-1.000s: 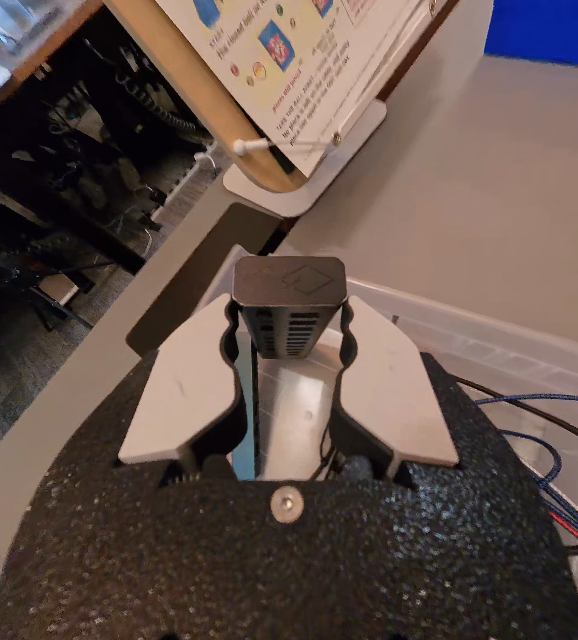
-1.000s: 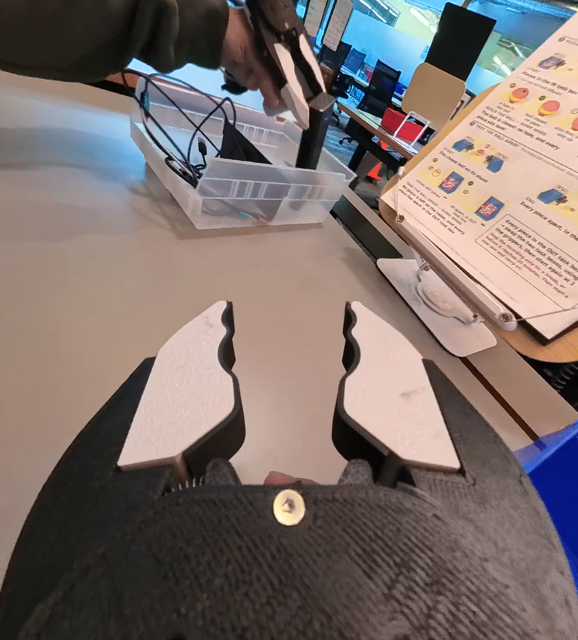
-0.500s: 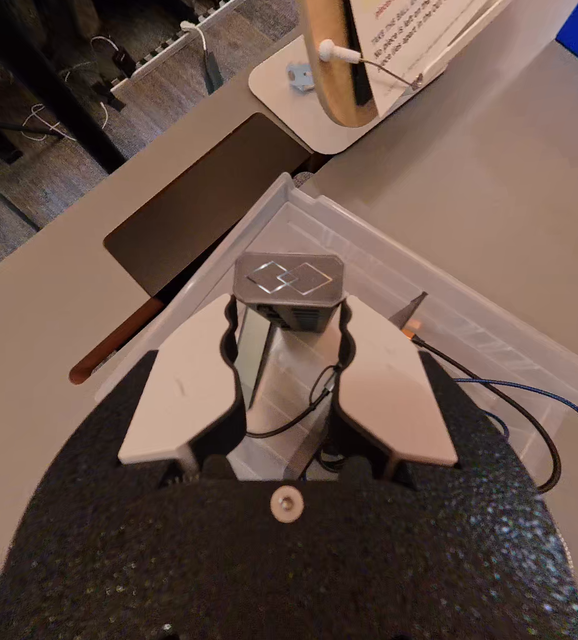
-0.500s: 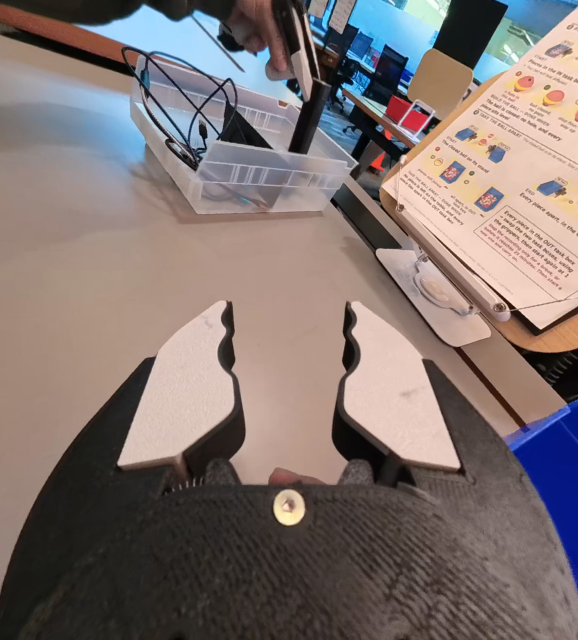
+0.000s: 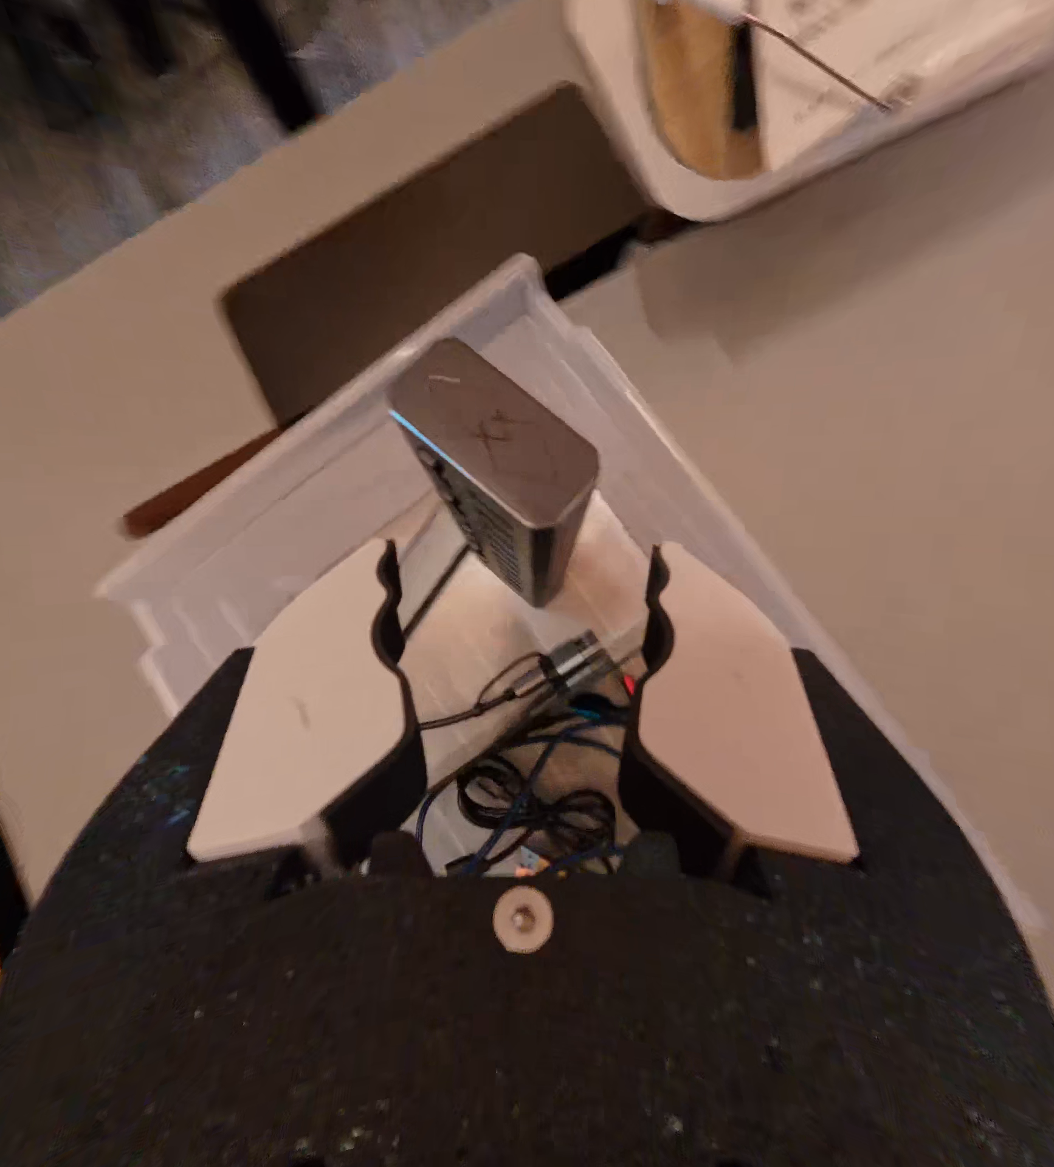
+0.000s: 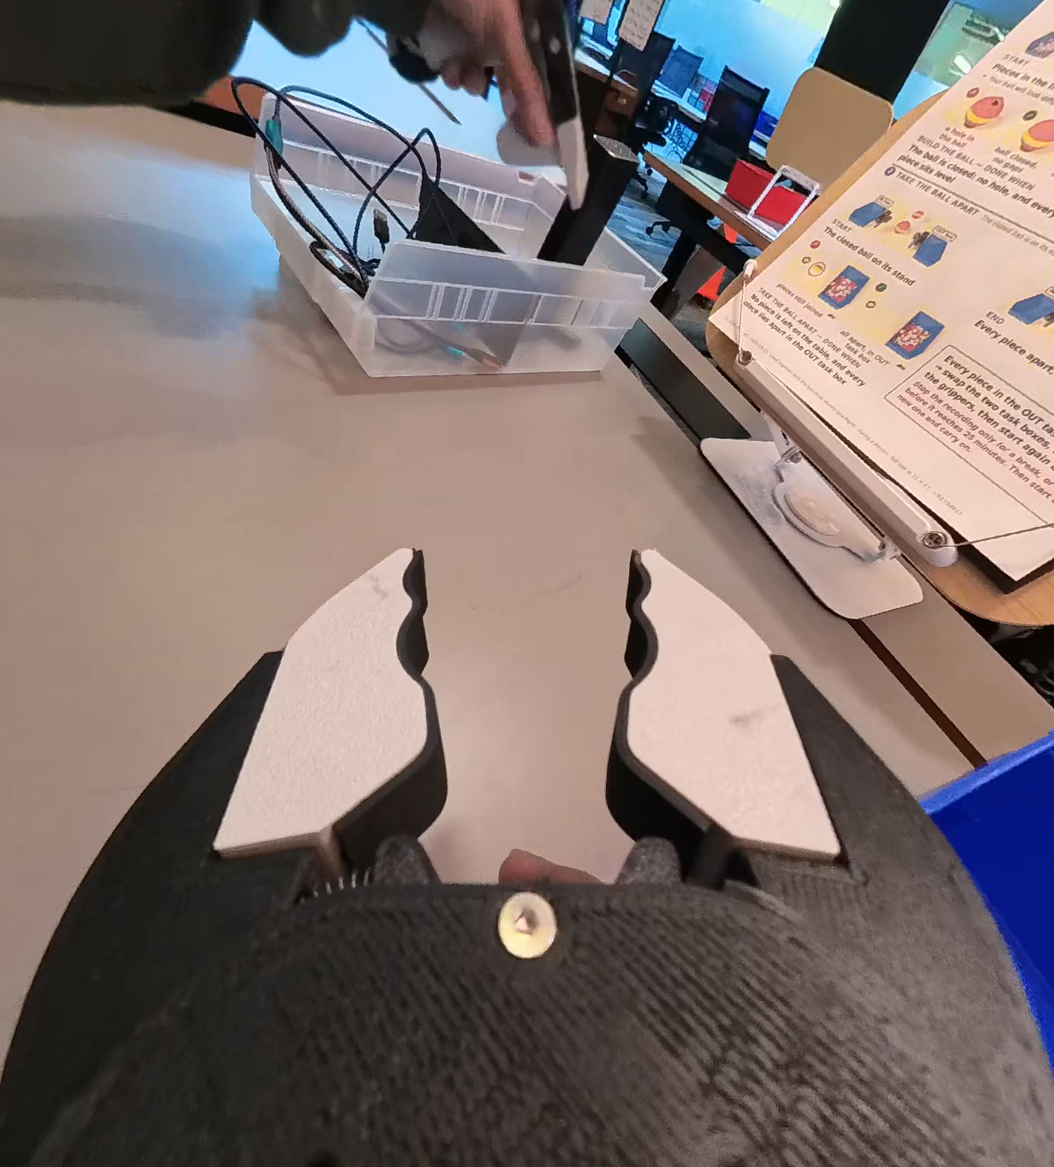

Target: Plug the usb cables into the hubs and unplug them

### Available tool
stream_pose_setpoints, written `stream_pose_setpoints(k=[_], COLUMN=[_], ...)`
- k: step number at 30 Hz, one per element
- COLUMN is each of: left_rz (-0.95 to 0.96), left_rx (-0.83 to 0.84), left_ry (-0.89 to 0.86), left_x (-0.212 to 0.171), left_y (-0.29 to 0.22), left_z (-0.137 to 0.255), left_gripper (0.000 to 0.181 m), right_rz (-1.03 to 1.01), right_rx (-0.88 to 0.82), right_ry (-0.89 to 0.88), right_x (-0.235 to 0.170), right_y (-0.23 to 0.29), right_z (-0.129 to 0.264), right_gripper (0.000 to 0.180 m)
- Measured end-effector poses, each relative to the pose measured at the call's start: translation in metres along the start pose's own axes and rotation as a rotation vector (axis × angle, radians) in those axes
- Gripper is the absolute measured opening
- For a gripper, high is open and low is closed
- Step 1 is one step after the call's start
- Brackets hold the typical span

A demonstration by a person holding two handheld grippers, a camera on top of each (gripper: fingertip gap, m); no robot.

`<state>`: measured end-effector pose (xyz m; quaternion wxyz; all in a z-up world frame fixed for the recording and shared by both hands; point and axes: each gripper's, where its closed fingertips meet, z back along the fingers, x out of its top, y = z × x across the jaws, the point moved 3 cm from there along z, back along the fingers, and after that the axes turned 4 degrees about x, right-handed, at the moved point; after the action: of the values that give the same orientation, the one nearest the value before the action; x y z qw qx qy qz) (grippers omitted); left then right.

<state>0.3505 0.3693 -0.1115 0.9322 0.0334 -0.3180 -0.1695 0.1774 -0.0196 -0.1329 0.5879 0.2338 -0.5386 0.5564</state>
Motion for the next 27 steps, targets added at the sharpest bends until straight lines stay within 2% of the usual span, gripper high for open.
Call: stream_pose_setpoints(k=[1, 3, 4, 6, 9, 12, 19, 23, 27], left_rz=[0.007, -0.022, 0.004, 0.061, 0.062, 0.204, 0.384, 0.446, 0.425], left_rx=[0.097, 0.285, 0.320, 0.314, 0.334, 0.329, 0.304, 0.300, 0.256], left_ry=[-0.022, -0.049, -0.056, -0.092, -0.098, -0.124, -0.103, -0.136, -0.062], left_x=[0.006, 0.019, 0.023, 0.031, 0.031, 0.020, -0.025, -0.036, -0.035], left_y=[-0.001, 0.005, 0.007, 0.006, 0.010, 0.022, 0.040, 0.054, 0.065], left_z=[-0.002, -0.012, -0.020, -0.029, -0.031, -0.023, -0.010, -0.018, -0.023], left_gripper=[0.079, 0.071, 0.077, 0.052, 0.051, 0.052, 0.048, 0.045, 0.050], right_rz=[-0.006, -0.017, -0.018, 0.002, 0.026, 0.015, 0.017, 0.021, 0.030], right_rx=[0.003, 0.017, 0.021, 0.017, 0.004, -0.020, -0.027, -0.029, -0.029], right_ry=[-0.005, -0.011, -0.009, 0.001, 0.009, -0.009, -0.038, -0.046, -0.062], right_x=[0.000, -0.001, -0.001, -0.001, 0.001, 0.003, 0.009, 0.012, 0.018], right_y=[0.000, 0.001, 0.002, 0.004, 0.003, -0.002, -0.005, -0.004, -0.003], right_z=[-0.001, -0.003, -0.003, -0.001, 0.008, 0.015, 0.023, 0.026, 0.028], right_gripper=[0.061, 0.061, 0.061, 0.061, 0.061, 0.061, 0.061, 0.061, 0.061])
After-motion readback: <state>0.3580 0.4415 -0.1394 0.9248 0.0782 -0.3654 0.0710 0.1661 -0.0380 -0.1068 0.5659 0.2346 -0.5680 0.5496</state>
